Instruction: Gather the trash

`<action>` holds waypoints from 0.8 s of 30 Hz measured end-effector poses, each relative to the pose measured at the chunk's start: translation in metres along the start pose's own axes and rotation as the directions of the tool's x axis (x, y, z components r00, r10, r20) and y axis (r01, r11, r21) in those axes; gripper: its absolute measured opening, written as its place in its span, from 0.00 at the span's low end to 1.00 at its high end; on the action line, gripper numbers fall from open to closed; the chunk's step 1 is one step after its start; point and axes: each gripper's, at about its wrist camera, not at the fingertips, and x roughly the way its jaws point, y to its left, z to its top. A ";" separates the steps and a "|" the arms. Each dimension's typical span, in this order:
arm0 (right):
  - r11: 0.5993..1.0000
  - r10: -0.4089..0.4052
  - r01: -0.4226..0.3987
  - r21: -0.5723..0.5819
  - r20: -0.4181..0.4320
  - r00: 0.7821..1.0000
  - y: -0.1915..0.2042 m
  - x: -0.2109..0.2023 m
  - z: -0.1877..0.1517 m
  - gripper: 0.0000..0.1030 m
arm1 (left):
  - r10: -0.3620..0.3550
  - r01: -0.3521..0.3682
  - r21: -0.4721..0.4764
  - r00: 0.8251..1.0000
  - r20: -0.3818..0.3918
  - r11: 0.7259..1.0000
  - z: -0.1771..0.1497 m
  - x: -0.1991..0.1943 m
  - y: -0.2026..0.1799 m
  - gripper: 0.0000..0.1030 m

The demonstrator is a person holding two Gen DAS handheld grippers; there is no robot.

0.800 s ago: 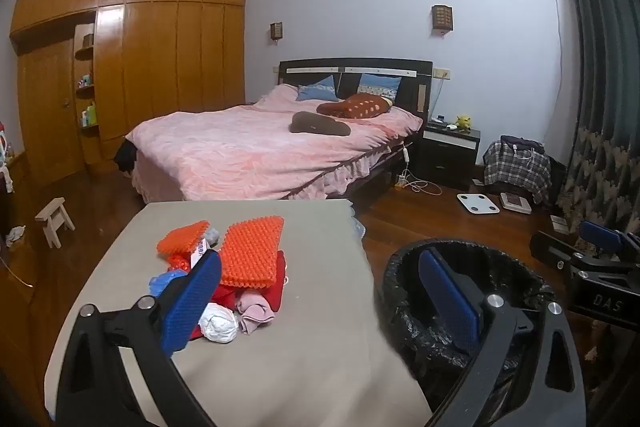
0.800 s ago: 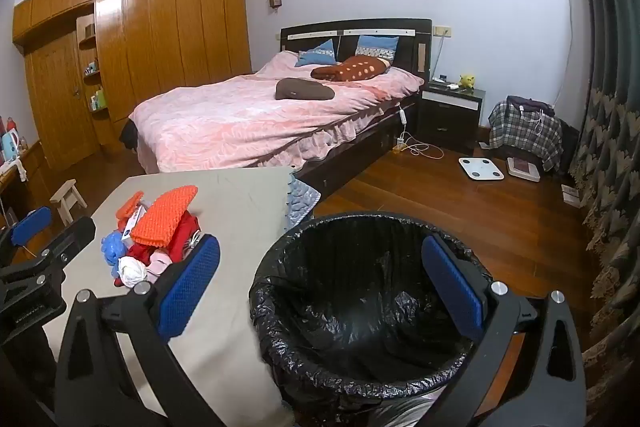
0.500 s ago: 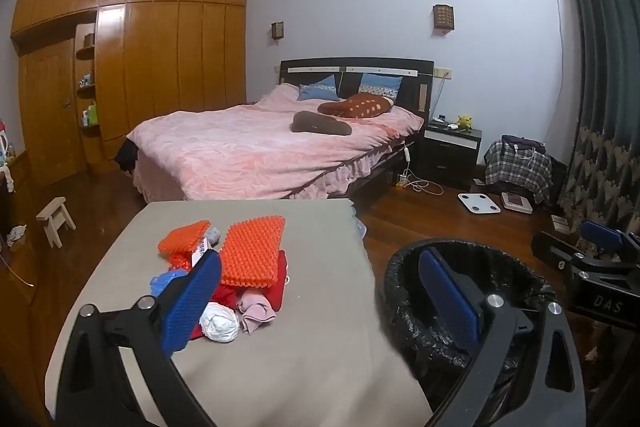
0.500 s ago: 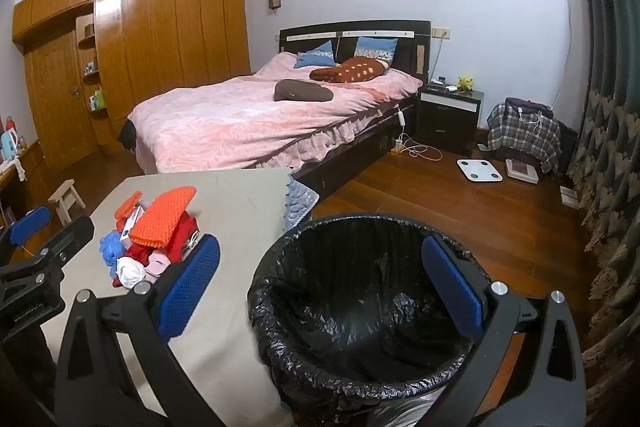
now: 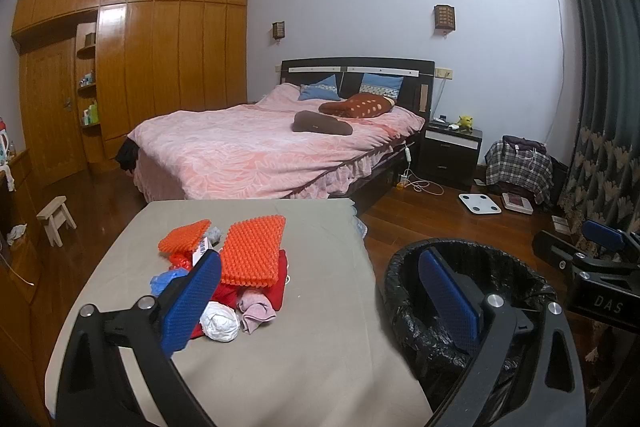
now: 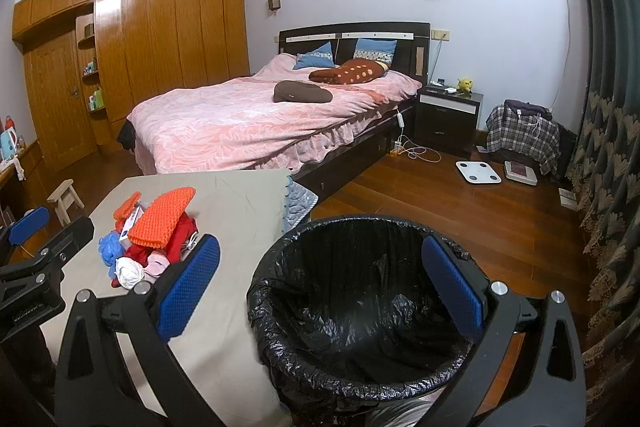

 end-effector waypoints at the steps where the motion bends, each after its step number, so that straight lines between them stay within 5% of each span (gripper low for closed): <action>1: 1.000 0.000 0.000 0.000 0.000 1.000 0.000 0.000 0.000 0.95 | 0.000 0.000 0.000 1.000 0.001 1.000 0.000 0.000 0.000 0.94; 24: 1.000 -0.002 0.002 -0.003 0.001 1.000 0.001 0.000 0.000 0.95 | 0.000 0.000 -0.006 1.000 -0.001 1.000 0.000 0.002 0.007 0.94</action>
